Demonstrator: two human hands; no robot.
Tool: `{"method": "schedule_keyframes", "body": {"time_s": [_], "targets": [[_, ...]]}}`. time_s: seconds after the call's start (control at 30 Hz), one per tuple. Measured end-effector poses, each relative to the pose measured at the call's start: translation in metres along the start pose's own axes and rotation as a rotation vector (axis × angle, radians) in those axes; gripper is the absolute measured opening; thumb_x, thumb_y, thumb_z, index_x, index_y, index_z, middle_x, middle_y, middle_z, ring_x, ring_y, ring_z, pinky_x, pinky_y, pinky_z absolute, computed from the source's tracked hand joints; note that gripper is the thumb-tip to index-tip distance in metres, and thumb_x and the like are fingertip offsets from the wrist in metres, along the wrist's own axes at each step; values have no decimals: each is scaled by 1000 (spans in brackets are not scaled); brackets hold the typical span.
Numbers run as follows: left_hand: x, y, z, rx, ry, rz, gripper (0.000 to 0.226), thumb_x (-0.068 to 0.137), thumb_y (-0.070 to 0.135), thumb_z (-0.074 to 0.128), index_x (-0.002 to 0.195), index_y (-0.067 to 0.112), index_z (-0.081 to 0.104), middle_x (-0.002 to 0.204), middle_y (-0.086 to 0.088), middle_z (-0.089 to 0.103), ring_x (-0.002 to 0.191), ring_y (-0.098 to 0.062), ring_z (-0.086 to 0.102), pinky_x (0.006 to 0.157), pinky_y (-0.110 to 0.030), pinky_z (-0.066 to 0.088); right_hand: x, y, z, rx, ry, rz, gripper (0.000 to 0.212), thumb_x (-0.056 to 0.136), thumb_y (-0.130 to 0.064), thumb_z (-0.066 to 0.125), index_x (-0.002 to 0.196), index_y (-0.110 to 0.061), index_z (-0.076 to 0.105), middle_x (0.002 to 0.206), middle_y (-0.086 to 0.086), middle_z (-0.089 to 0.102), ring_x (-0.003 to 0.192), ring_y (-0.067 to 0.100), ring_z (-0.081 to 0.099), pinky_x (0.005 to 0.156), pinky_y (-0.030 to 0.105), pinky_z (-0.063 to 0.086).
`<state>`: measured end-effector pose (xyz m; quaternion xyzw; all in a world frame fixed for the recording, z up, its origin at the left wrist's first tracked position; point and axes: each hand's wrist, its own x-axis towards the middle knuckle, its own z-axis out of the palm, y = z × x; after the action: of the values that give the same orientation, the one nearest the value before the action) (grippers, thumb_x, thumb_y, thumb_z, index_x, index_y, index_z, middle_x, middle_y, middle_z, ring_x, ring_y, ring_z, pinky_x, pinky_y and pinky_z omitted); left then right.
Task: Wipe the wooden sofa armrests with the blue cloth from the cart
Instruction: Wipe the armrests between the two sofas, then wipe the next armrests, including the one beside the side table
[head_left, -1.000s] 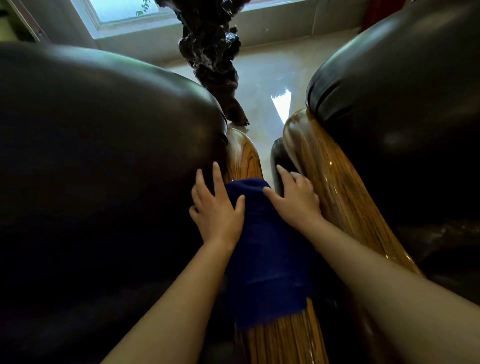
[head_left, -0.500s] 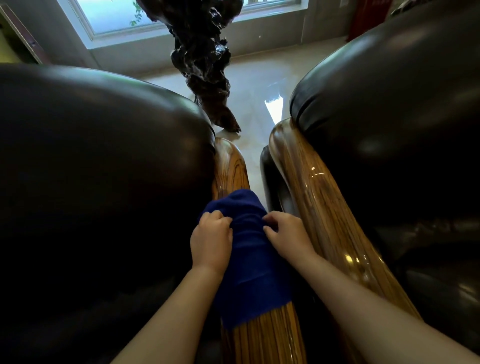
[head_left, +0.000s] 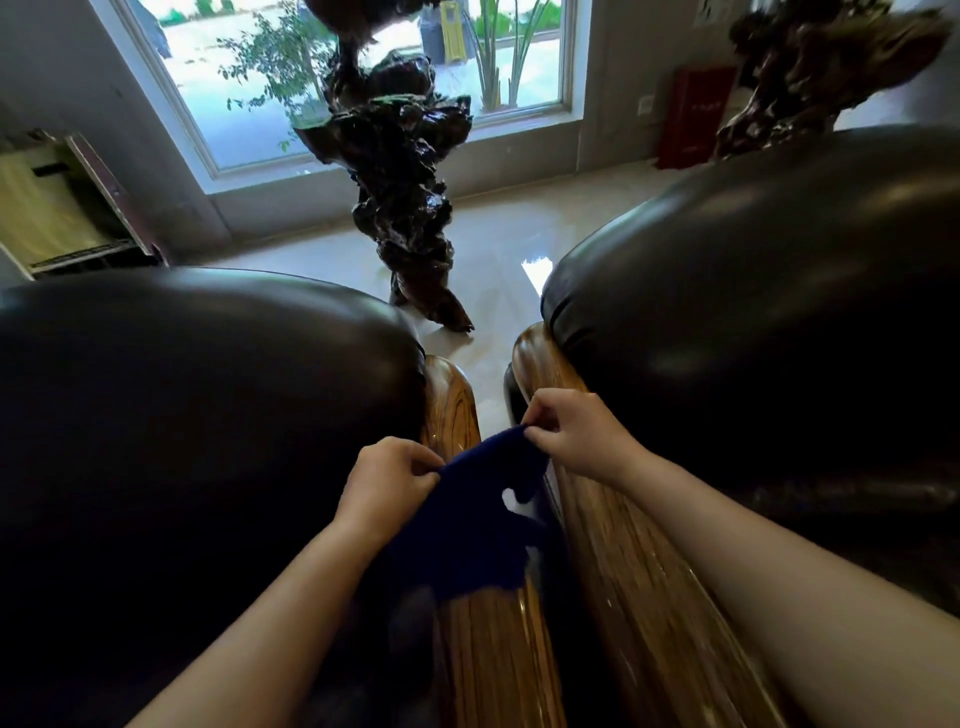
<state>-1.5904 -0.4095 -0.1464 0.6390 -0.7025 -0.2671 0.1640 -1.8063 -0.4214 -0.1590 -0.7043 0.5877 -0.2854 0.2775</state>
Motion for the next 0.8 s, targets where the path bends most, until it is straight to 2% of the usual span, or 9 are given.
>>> {"method": "schedule_keyframes", "body": {"time_s": [0.07, 0.2, 0.43, 0.57, 0.7, 0.8], "targets": [[-14, 23, -24, -16, 13, 15, 17, 77, 7, 64, 86, 17, 75, 84, 3, 72, 78, -6, 64, 65, -15, 46, -9, -21, -26, -2, 26, -29, 5, 81, -13, 63, 85, -12, 66, 79, -1, 65, 77, 13, 62, 67, 24, 52], [-44, 65, -70, -4, 28, 35, 19, 71, 5, 64, 76, 20, 74, 71, 8, 69, 69, 0, 61, 55, -4, 39, -33, -59, -73, -10, 63, -70, 4, 77, -13, 66, 77, -17, 67, 70, -8, 63, 67, 2, 59, 56, 7, 44], [-111, 126, -118, -49, 46, 68, 23, 65, 1, 60, 70, 20, 72, 68, 5, 69, 62, -1, 58, 56, -13, 41, -94, -121, -144, -25, 97, -148, 15, 77, -13, 68, 71, -26, 64, 66, -15, 61, 62, -6, 59, 57, 3, 43], [-166, 150, -122, -96, 53, 136, 23, 65, 0, 60, 68, 20, 71, 64, 11, 67, 59, 4, 59, 54, -6, 40, -151, -144, -171, -19, 153, -162, 23, 76, -12, 69, 67, -32, 62, 64, -20, 60, 64, -13, 58, 57, 1, 40], [-219, 171, -115, -142, 47, 159, 20, 66, 2, 61, 72, 18, 72, 71, 0, 71, 66, -8, 63, 52, -7, 43, -212, -151, -188, -16, 189, -148, 27, 75, -13, 70, 65, -36, 61, 63, -16, 62, 61, -12, 57, 53, 2, 40], [-256, 184, -105, -157, 19, 168, 20, 68, 2, 62, 75, 17, 72, 75, -3, 73, 73, -13, 66, 63, -17, 51, -256, -151, -199, -37, 190, -126, 24, 74, -13, 71, 65, -33, 63, 63, -14, 64, 59, -9, 58, 53, 5, 40]]}}
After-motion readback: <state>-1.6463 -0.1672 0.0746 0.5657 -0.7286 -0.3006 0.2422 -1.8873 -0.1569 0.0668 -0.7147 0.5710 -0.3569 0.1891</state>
